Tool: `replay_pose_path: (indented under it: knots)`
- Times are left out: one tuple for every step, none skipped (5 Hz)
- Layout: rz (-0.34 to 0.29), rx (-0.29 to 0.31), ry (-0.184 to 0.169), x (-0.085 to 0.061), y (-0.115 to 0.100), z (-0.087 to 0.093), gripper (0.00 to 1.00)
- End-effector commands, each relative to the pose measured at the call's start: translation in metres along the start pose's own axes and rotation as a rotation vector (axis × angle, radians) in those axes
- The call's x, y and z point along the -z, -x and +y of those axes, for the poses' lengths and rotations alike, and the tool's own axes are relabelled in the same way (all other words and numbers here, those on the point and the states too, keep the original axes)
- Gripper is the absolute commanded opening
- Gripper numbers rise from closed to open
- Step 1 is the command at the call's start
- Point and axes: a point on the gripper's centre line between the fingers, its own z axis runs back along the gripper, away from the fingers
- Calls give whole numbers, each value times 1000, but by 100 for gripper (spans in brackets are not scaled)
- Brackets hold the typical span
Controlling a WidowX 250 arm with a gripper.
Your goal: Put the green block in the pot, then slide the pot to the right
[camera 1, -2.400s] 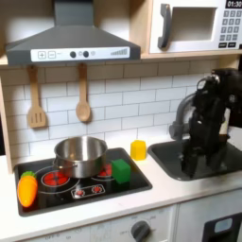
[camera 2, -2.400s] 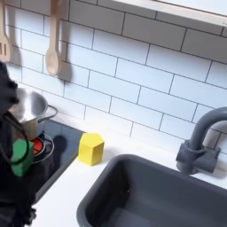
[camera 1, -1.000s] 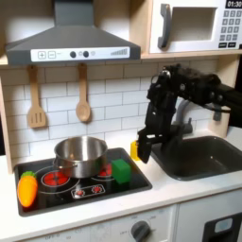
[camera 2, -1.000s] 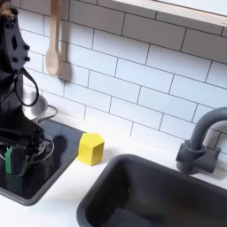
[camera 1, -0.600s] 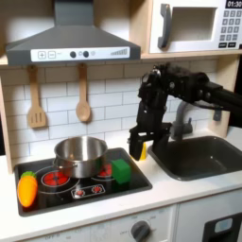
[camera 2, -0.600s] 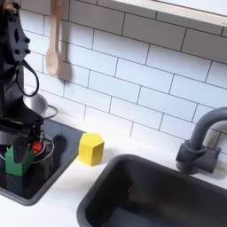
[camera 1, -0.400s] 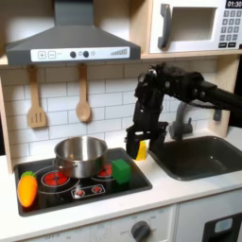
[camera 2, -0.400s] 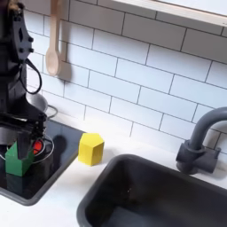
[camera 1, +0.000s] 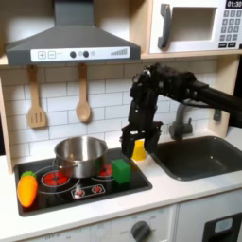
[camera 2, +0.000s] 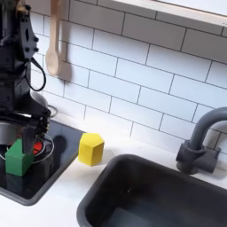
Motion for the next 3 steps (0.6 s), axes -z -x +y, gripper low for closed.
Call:
replay_pose_path:
  knots:
    - [7, -8, -9, 11, -11, -1, 100]
    - [3, -13, -21, 14, -17, 1, 100]
    - [21, -26, -33, 21, -20, 5, 100]
